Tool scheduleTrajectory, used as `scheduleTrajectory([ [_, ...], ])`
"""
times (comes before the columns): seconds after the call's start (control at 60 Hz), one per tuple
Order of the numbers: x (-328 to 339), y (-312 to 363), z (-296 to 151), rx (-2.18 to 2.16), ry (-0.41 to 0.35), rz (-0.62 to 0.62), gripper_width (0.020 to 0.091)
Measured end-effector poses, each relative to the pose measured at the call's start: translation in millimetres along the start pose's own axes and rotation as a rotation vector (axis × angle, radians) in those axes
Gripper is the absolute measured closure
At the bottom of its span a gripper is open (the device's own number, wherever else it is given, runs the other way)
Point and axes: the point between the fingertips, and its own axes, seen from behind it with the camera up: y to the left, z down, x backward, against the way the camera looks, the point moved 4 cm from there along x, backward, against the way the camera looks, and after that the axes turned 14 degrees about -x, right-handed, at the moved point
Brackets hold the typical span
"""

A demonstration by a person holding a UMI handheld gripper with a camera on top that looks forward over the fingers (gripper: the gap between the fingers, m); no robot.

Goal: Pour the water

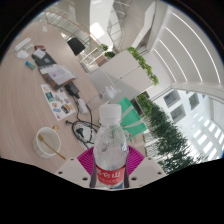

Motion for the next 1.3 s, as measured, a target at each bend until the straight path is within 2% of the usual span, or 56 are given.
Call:
scheduleTrajectory([
  [0.033,-11,1,2,-0.229,-0.021,-0.079,0.0698],
  [0.083,27,-4,0,-0.538,-0.084,-0.113,0.067],
  [0.133,13,-12,22,-0.784,-0.115,-0.192,0.0663],
  [0.2,16,-8,64,-0.972,-0.147,-0.191,0.0653],
  [0.25,3,-17,90,-0.958,-0.111,-0.179,0.0651],
  [0.317,-7,8,133,-1.005,-0.128,-0.206,0.065],
  [0.567,-32,44,161,-0.929,-0.094,-0.327,0.0626],
  [0.6,-31,43,156,-0.921,-0.13,-0.33,0.0624],
  [0.733,-32,44,159,-0.927,-0.124,-0.362,0.0607],
  [0.783,-32,42,159,-0.918,-0.128,-0.364,0.0579],
  [0.833,-30,43,165,-0.892,-0.1,-0.359,0.0521],
  [0.883,-26,44,174,-0.867,-0.051,-0.353,0.0415],
  [0.967,-10,40,176,-0.898,-0.035,-0.37,0.0262],
  [1.133,50,15,181,-0.973,0.025,-0.334,0.027],
  [1.3,134,-13,159,-0.985,0.047,-0.241,0.0272],
])
